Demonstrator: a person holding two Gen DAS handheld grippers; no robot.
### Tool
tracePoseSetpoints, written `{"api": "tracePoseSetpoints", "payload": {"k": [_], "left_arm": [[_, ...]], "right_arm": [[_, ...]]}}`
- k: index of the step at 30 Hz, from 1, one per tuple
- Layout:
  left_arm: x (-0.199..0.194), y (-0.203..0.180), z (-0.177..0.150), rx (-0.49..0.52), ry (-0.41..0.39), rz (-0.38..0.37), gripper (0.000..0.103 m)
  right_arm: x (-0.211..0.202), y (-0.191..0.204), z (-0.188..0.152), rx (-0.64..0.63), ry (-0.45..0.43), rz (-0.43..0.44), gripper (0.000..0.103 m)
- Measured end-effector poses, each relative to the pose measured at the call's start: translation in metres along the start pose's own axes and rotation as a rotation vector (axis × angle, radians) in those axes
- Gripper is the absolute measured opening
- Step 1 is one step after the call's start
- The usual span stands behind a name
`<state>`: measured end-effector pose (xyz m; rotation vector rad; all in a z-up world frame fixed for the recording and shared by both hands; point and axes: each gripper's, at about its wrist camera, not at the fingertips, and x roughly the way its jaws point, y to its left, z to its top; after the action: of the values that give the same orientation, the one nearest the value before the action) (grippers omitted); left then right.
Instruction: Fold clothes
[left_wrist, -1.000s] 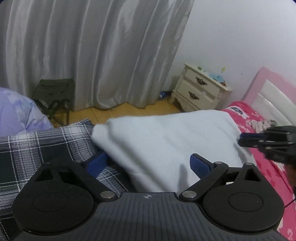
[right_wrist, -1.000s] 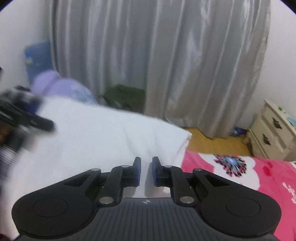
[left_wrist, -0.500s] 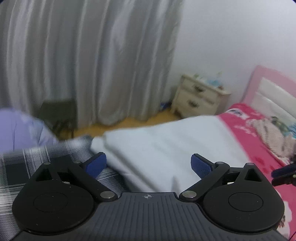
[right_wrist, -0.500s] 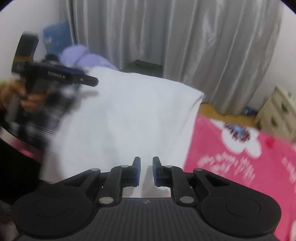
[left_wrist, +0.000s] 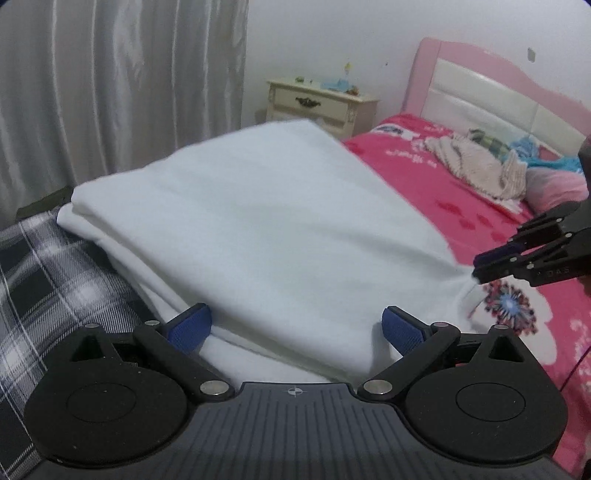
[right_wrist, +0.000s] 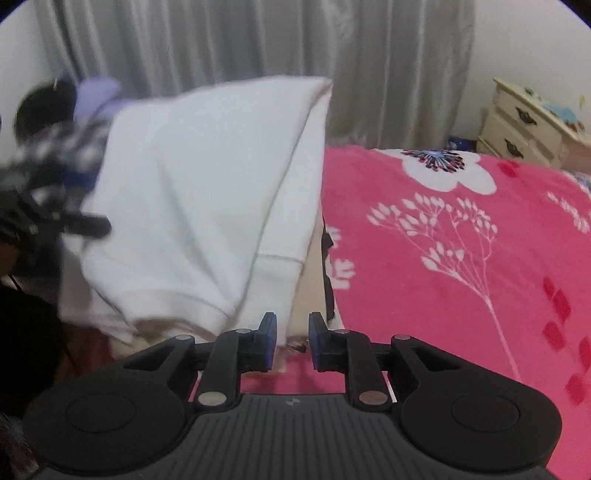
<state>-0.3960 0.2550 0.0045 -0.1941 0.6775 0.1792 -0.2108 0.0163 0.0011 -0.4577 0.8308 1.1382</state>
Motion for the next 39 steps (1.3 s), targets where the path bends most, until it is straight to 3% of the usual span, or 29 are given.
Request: {"api": "tracePoseSetpoints", "payload": {"k": [2,5,6,10,13,16,19,22,24,29,33,39], "left_arm": [[-0.002,-0.007,0.001,0.024,-0.005,-0.030,0.100],[0.007,-0.034,-0.013,0.198,0.059,-0.078,0.102],[0.011,-0.045,-0.019,0.272,0.079,-0.072,0.103],[0.030,-0.084,-0.053,0.584,0.098,0.079,0.103],[0.031,-0.094,-0.065,0.698,0.084,0.129,0.103],[0.025,-0.085,-0.050,0.624,0.090,0.073,0.103],[0.020,-0.073,-0.035,0.501,0.102,0.002,0.102],[0.009,-0.062,-0.028,0.411,0.118,-0.054,0.102],[0.003,-0.050,-0.023,0.338,0.119,-0.074,0.102],[-0.016,-0.017,-0.011,0.117,0.092,-0.097,0.102],[-0.025,-0.010,0.003,0.061,0.039,-0.118,0.103],[0.000,-0.006,0.025,-0.131,0.035,-0.236,0.103]], "right_arm": [[-0.006,0.004,0.002,0.012,-0.058,0.027,0.020],[-0.005,0.020,0.001,-0.070,-0.131,0.078,0.020],[0.004,0.026,-0.001,-0.103,-0.118,0.074,0.020],[0.036,0.035,-0.010,-0.157,-0.061,0.036,0.021],[0.027,0.033,-0.003,-0.153,-0.058,0.017,0.021],[0.009,0.035,0.002,-0.136,-0.083,0.027,0.022],[-0.012,0.044,0.007,-0.109,-0.137,0.108,0.022],[-0.010,0.071,0.006,-0.217,-0.155,0.182,0.022],[0.007,0.088,0.000,-0.308,-0.122,0.206,0.022],[0.007,0.094,0.001,-0.364,-0.134,0.195,0.017],[0.000,0.096,0.006,-0.391,-0.162,0.188,0.017],[0.004,0.099,0.013,-0.431,-0.175,0.158,0.018]]}}
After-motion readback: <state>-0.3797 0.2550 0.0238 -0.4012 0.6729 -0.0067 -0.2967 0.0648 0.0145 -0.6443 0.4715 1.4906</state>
